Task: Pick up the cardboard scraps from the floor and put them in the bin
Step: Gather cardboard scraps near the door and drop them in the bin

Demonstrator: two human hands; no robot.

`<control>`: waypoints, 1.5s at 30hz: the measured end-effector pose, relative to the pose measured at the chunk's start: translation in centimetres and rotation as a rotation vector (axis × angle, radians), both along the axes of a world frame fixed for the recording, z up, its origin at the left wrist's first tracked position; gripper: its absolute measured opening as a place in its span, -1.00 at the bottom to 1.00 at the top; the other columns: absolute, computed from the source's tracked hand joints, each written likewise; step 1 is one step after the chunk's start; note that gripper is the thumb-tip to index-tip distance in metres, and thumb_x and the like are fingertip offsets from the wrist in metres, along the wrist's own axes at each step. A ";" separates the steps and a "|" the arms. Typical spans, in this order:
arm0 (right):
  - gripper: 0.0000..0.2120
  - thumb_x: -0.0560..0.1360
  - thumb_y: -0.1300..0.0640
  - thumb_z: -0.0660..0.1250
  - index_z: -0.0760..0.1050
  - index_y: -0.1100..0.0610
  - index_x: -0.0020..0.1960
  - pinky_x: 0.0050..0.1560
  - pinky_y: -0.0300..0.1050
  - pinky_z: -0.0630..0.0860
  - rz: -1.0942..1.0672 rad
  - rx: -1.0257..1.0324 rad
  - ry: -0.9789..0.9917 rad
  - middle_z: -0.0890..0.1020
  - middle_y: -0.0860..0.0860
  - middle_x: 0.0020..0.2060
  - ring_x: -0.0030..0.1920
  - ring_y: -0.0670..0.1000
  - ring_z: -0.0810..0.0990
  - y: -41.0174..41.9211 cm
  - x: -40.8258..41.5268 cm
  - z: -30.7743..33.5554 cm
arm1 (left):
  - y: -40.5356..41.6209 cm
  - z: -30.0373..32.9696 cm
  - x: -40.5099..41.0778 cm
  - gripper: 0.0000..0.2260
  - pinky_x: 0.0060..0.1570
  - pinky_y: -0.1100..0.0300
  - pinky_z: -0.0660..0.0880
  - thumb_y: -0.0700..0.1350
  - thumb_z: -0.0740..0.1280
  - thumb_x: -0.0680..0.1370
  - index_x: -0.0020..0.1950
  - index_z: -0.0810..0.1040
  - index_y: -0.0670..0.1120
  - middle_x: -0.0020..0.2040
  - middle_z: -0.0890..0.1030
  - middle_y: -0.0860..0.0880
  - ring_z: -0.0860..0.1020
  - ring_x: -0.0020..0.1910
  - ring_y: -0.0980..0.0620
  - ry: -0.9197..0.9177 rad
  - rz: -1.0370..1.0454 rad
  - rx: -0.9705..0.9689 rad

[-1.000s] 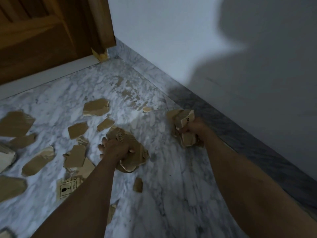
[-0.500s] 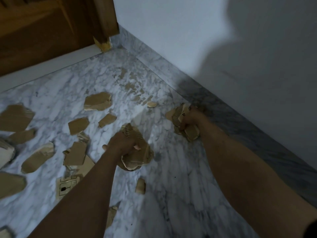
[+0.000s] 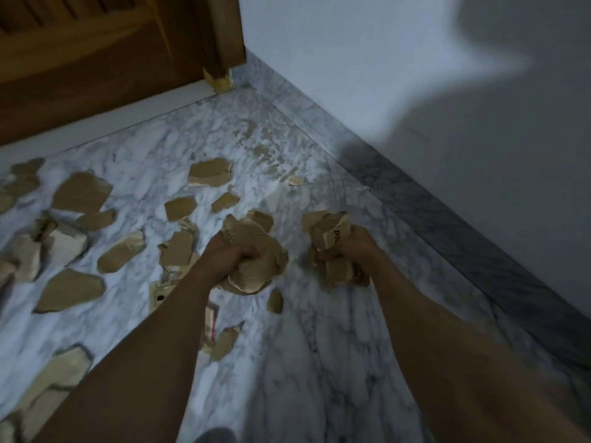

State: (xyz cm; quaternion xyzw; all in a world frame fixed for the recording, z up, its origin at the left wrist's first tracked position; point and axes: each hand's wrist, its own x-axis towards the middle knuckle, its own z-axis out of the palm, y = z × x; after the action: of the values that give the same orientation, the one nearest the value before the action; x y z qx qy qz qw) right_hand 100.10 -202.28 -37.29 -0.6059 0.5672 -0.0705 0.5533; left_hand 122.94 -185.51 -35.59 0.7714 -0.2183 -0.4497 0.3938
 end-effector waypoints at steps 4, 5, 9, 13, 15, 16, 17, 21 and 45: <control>-0.39 0.22 0.31 0.64 0.59 0.19 0.24 0.14 0.05 0.59 0.389 0.005 0.023 0.63 0.08 0.16 0.16 0.11 0.59 5.8 2.9 1.5 | 5.4 2.8 1.2 -0.88 -0.31 0.11 0.55 -0.32 0.43 0.51 0.02 0.56 -0.22 -0.13 0.63 -0.19 0.62 -0.21 -0.11 0.025 0.141 0.120; -0.42 0.23 0.28 0.64 0.59 0.19 0.23 0.13 0.02 0.57 0.509 -0.020 0.075 0.63 0.09 0.15 0.16 0.11 0.59 7.2 3.8 1.5 | 6.9 2.8 1.5 -0.88 -0.31 0.11 0.54 -0.30 0.45 0.50 0.01 0.59 -0.21 -0.15 0.64 -0.17 0.62 -0.21 -0.11 0.049 0.152 0.155; -0.58 0.46 0.11 0.47 0.49 0.23 0.25 0.14 0.02 0.51 0.748 -0.235 0.296 0.60 0.18 0.19 0.19 0.20 0.58 12.5 5.7 -1.2 | 12.1 1.5 2.1 -0.77 -0.20 -0.03 0.57 -0.19 0.57 0.28 -0.13 0.68 -0.22 -0.25 0.65 -0.21 0.63 -0.28 -0.17 0.098 0.109 0.257; -0.46 0.44 0.06 0.48 0.34 0.16 0.32 0.21 0.04 0.45 0.712 -0.390 0.459 0.39 0.14 0.28 0.31 0.19 0.40 14.4 6.0 -1.8 | 14.3 -2.9 2.6 -0.43 0.07 -0.16 0.61 0.08 0.55 0.20 0.12 0.61 -0.14 0.06 0.67 -0.21 0.65 0.00 -0.19 -0.008 0.071 0.303; -0.53 0.51 0.03 0.39 0.34 0.16 0.33 0.22 0.04 0.44 0.717 -0.423 0.478 0.39 0.13 0.29 0.32 0.18 0.40 14.2 6.3 -1.7 | 14.3 -3.1 2.5 -0.14 0.09 -0.05 0.57 0.24 0.50 0.16 0.40 0.47 -0.09 0.31 0.54 -0.23 0.57 0.18 -0.23 -0.062 0.022 0.351; -0.59 0.53 0.02 0.34 0.36 0.15 0.30 0.20 0.03 0.46 0.708 -0.422 0.476 0.46 0.12 0.26 0.29 0.17 0.46 14.1 6.4 -1.7 | 14.1 -2.7 2.5 -0.06 0.08 0.01 0.51 0.21 0.53 0.20 0.50 0.36 -0.11 0.43 0.41 -0.23 0.50 0.28 -0.25 -0.115 -0.013 0.416; -0.63 0.55 -0.01 0.31 0.40 0.14 0.27 0.16 0.02 0.47 0.696 -0.411 0.467 0.53 0.10 0.21 0.23 0.16 0.53 14.1 6.5 -1.7 | 13.8 -2.2 2.4 -0.03 0.09 0.02 0.45 0.16 0.56 0.23 0.54 0.29 -0.14 0.50 0.29 -0.24 0.43 0.34 -0.27 -0.163 -0.042 0.479; -0.63 0.53 -0.07 0.32 0.47 0.14 0.22 0.08 0.00 0.51 0.634 -0.282 0.394 0.60 0.08 0.12 0.13 0.15 0.60 13.7 6.8 -1.2 | 13.3 -2.3 2.8 -0.02 0.20 -0.17 0.50 0.13 0.63 0.11 0.46 0.37 -0.09 0.47 0.25 -0.22 0.39 0.34 -0.34 -0.208 -0.077 0.539; -0.34 0.20 0.19 0.59 0.44 0.12 0.25 0.11 -0.06 0.51 0.868 -0.321 0.404 0.48 0.08 0.18 0.21 0.13 0.52 22.5 10.7 -1.5 | 22.2 -1.2 4.8 -0.87 -0.14 0.03 0.62 -0.25 0.47 0.48 -0.02 0.66 -0.28 -0.20 0.70 -0.20 0.68 -0.17 -0.19 0.204 0.341 0.130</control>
State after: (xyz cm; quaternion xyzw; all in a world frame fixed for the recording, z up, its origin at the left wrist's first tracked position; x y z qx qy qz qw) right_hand 110.84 -179.79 -38.79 -0.8650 0.3406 0.1985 0.3104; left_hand 127.79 -163.27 -36.83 0.7713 -0.0139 -0.4655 0.4337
